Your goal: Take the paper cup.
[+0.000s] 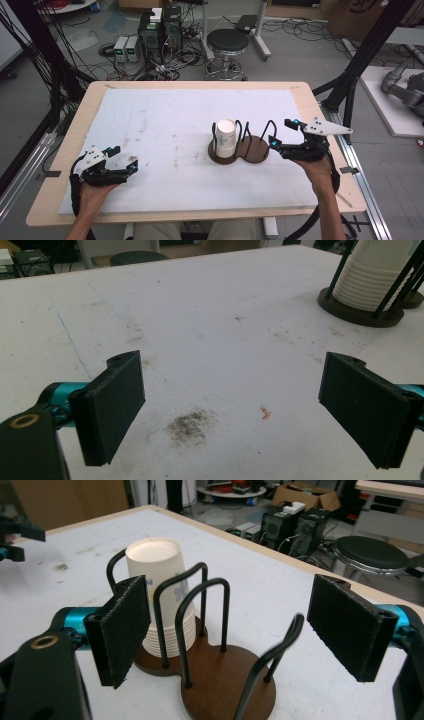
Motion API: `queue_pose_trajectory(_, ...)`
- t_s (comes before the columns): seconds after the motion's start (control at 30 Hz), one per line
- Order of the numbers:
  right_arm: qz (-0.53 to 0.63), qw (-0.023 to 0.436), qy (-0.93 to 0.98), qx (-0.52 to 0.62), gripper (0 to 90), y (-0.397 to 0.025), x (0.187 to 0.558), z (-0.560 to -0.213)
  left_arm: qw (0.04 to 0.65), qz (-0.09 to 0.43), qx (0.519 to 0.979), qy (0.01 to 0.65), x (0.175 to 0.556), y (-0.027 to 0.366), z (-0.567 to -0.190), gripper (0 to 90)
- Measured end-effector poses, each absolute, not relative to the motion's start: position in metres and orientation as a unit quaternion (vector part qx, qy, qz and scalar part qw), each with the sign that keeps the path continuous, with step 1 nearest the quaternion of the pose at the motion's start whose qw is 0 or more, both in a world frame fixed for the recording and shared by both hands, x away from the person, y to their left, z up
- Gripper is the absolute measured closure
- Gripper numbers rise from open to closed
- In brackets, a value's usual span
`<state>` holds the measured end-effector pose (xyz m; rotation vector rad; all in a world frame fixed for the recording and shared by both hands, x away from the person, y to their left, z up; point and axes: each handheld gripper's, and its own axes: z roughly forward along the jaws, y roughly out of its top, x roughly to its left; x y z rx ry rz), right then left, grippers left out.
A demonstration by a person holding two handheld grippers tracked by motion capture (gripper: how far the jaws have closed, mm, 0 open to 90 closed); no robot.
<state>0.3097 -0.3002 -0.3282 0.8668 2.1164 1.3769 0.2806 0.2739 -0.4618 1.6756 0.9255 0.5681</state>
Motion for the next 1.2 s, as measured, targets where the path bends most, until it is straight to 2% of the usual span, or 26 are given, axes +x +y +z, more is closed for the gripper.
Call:
queue_pose_trajectory(0.37,0.476,0.190,0.816,0.269,18.0,-0.279,0.347,-0.297,0.542,0.237,0.705,0.391,0.281,0.274,-0.462,11.0)
queue_pose_trajectory(0.87,0.413,0.130,0.882,0.188,18.0,-0.225,0.385,-0.282,0.538,0.240,0.711,0.384,0.281,0.273,-0.462,11.1)
queue_pose_trajectory(1.2,0.364,0.083,0.916,0.143,18.1,-0.190,0.406,-0.286,0.538,0.239,0.712,0.384,0.281,0.272,-0.462,11.1)
